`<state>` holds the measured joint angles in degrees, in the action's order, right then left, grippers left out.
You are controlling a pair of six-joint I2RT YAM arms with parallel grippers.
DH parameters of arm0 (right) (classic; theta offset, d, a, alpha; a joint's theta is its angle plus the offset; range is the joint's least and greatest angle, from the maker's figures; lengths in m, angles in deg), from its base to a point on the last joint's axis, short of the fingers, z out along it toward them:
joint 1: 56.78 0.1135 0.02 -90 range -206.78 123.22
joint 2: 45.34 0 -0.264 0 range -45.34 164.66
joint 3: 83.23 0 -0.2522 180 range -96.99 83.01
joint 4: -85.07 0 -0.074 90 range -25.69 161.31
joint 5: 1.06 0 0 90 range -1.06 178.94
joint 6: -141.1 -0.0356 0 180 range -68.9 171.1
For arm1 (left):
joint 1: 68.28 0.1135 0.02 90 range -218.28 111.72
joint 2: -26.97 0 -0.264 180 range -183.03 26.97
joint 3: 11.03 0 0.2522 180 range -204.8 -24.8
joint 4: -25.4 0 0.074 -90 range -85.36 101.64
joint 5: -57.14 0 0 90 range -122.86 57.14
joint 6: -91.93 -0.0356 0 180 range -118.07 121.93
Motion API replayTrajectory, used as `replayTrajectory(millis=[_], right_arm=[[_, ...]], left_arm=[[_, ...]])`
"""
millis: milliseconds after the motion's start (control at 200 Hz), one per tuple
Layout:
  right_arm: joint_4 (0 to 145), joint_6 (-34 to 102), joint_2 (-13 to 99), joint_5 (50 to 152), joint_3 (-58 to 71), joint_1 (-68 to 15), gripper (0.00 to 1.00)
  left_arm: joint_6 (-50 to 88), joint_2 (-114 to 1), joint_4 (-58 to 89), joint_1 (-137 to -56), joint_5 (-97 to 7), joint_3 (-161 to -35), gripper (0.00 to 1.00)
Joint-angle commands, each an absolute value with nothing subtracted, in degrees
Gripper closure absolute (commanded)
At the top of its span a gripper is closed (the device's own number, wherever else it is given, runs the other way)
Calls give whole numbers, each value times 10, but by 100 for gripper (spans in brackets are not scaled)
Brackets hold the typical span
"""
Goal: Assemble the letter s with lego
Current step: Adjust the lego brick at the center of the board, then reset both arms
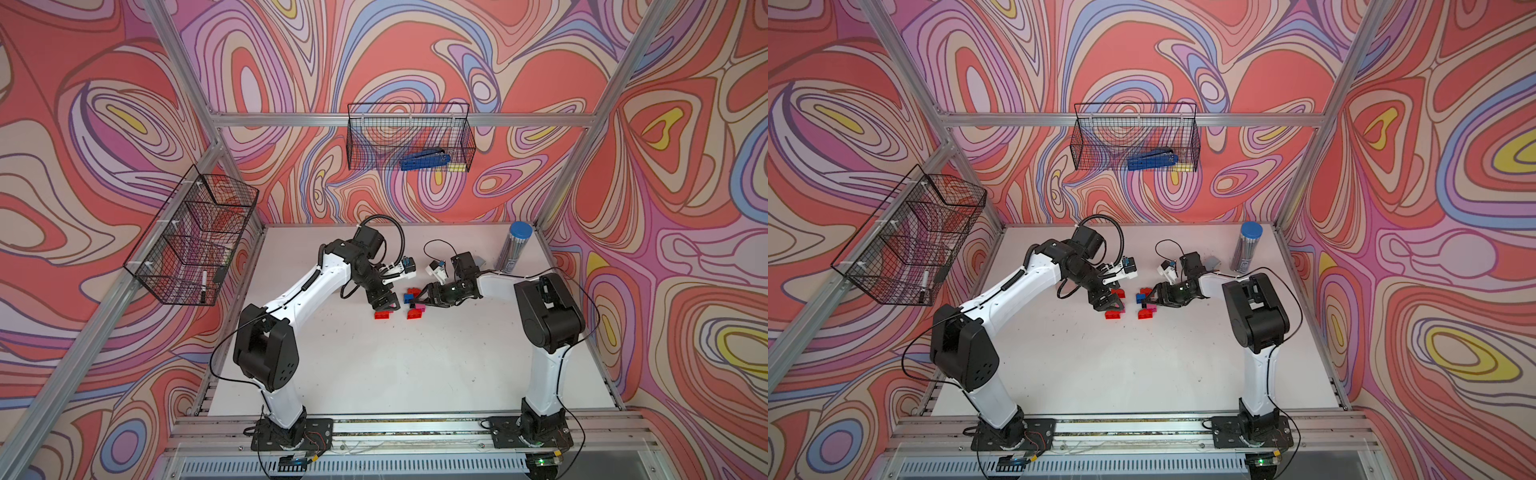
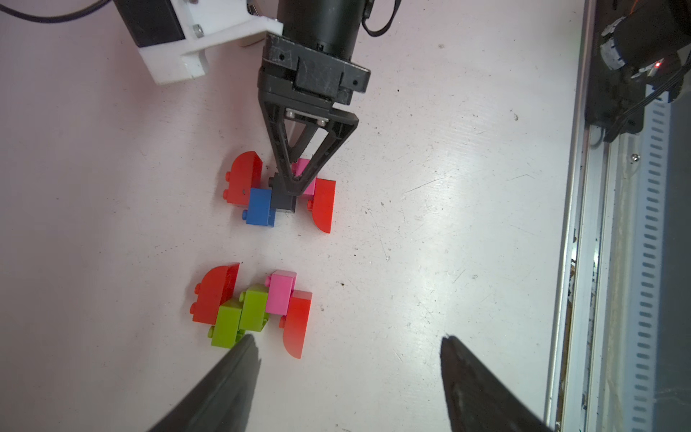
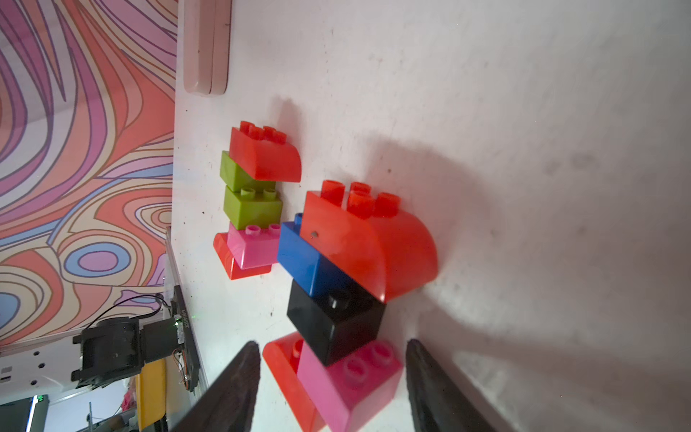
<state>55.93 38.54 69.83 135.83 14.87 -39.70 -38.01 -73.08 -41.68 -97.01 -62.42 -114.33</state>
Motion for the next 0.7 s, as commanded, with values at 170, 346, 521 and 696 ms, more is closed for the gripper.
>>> replayTrajectory(millis=[170, 346, 521, 696], right_arm=[[529, 424, 587, 1234, 186, -392, 33], [583, 476, 455, 1136, 265, -402, 27], [659, 518, 380, 1045, 335, -434, 16], [792, 526, 353, 952, 424, -467, 2]], left_arm=[[-303, -674, -358, -942, -576, -1097, 20], [-142, -570, -181, -884, -538, -943, 17], [10, -490, 2, -814, -425, -772, 11], [66, -467, 132, -764, -335, -668, 8]])
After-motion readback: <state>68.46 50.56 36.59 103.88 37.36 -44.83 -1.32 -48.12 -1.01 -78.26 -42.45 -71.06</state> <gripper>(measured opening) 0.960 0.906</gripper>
